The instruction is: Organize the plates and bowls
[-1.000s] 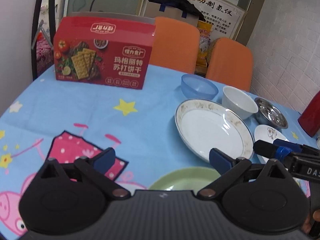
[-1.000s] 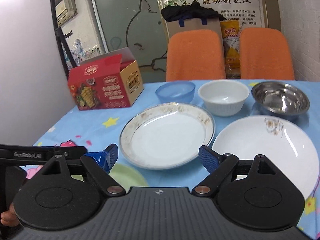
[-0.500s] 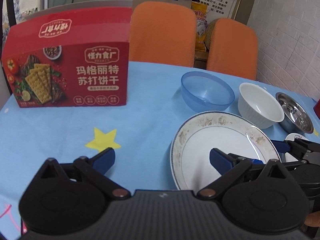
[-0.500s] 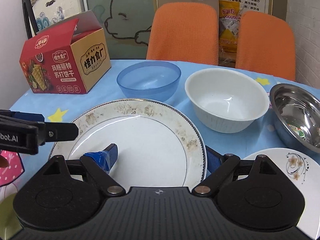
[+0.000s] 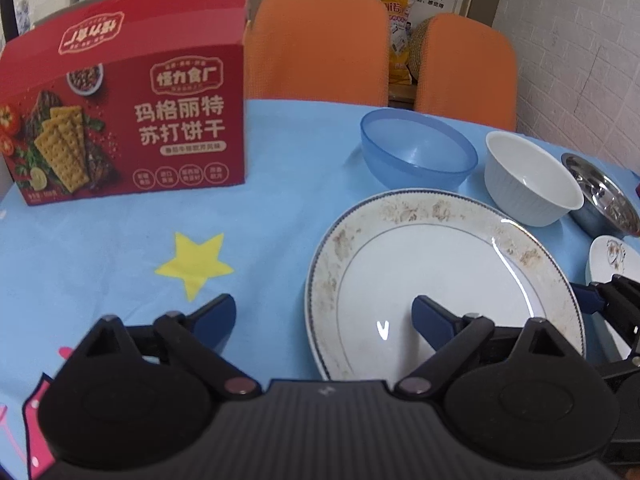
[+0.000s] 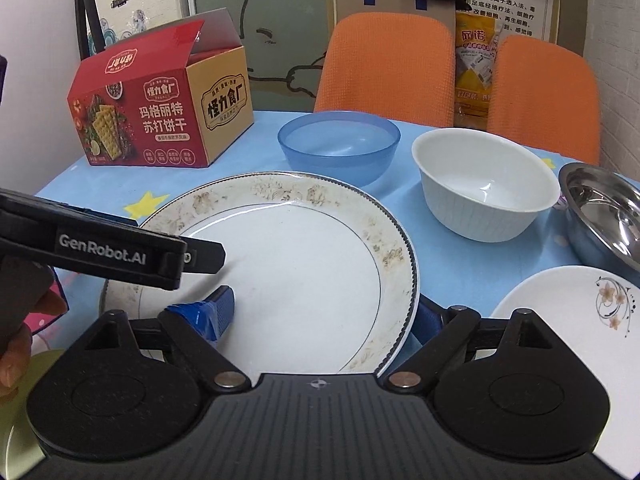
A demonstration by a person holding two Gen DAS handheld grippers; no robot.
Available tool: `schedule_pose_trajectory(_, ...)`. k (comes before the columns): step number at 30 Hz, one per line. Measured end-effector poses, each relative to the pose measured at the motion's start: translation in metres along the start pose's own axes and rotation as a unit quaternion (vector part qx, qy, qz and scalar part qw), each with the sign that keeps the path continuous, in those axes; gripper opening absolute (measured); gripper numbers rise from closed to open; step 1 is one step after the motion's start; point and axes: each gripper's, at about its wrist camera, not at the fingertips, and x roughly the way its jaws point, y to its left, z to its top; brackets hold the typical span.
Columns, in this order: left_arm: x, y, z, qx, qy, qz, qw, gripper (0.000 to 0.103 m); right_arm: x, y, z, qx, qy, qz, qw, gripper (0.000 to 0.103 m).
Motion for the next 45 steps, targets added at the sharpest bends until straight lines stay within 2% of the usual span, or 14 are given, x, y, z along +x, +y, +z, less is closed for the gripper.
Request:
schedule_pose_trajectory(5, 0.003, -0.003, -0.001, 0.009, -0.008, 0.002, 0.9999, 0.087, 0.0, 0.003, -0.004, -0.007, -0.018, 0.0, 1.0, 0.078)
schedule_pose_trajectory(7, 0.001, -0.006, -0.001, 0.014, -0.011, -0.004, 0.9998, 0.08, 0.0, 0.003, -0.004, -0.008, -0.018, 0.002, 1.0, 0.08)
schedule_pose_trajectory(9, -0.001, -0.011, -0.001, 0.023, -0.012, -0.019, 0.9995, 0.064, 0.0, 0.003, -0.004, -0.01, -0.019, 0.003, 1.0, 0.08)
schedule_pose_trajectory(10, -0.002, -0.014, 0.0, 0.027, -0.012, -0.025, 0.9993, 0.061, 0.0, 0.003, -0.004, -0.01, -0.019, 0.004, 1.0, 0.08)
schedule_pose_trajectory(18, -0.001, -0.019, 0.003, 0.016, -0.008, -0.014, 0.9997, 0.061, 0.0, 0.004, -0.005, -0.013, -0.023, 0.003, 1.0, 0.078)
schedule_pose_trajectory(30, -0.002, -0.018, -0.001, 0.011, -0.015, -0.016, 0.9997, 0.063, 0.001, 0.004, -0.005, -0.013, -0.019, 0.004, 1.0, 0.082)
schedule_pose_trajectory(38, -0.003, -0.018, 0.004, -0.001, -0.007, -0.007, 1.0, 0.062, 0.0, 0.006, -0.001, 0.0, -0.015, 0.001, 1.0, 0.079)
schedule_pose_trajectory(42, -0.01, -0.012, 0.01, -0.018, -0.007, -0.015, 0.9997, 0.061, -0.008, 0.007, 0.004, 0.003, -0.022, 0.01, 1.0, 0.078)
schedule_pose_trajectory(45, -0.023, -0.015, 0.012, -0.015, -0.021, -0.008, 0.9996, 0.061, -0.017, 0.012, 0.009, -0.001, -0.031, 0.007, 1.0, 0.078)
